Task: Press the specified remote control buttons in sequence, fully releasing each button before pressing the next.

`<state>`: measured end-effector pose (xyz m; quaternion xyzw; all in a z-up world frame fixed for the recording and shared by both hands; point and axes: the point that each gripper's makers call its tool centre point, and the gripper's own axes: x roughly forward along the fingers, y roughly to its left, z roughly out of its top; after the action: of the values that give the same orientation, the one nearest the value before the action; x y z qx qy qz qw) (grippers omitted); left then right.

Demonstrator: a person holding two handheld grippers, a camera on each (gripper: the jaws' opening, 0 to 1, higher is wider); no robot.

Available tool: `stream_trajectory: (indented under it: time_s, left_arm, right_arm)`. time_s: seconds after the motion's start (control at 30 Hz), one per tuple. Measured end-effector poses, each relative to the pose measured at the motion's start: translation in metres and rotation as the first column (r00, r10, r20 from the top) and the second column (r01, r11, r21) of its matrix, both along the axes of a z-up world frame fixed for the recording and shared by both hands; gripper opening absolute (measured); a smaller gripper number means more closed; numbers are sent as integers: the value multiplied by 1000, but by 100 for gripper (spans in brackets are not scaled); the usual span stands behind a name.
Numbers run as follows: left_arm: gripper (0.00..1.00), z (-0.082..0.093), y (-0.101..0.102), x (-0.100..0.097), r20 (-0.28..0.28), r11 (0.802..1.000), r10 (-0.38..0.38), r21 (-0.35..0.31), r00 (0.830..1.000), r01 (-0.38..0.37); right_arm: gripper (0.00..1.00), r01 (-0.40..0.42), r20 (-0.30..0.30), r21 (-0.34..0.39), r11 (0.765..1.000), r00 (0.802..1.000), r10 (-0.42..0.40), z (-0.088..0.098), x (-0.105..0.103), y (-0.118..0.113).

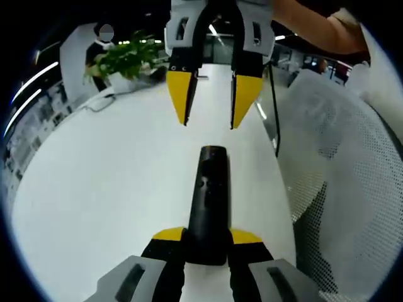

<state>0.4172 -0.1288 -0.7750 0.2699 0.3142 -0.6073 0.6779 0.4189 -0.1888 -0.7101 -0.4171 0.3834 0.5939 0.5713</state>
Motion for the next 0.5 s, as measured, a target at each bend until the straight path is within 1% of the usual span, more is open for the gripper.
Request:
stream_trajectory:
  time_s: [0.13, 0.5]
  left_arm:
    - [25, 0, 0, 0, 0, 1000, -2, 2, 1000, 2]
    - [25, -1, 1, 0, -1, 1000, -4, 6, 1000, 4]
  right_arm:
    - [26, 9, -7, -3, 1000, 1000, -9, -1, -1, -4]
    - [30, 28, -20, -29, 999, 999, -28, -9, -3, -20]
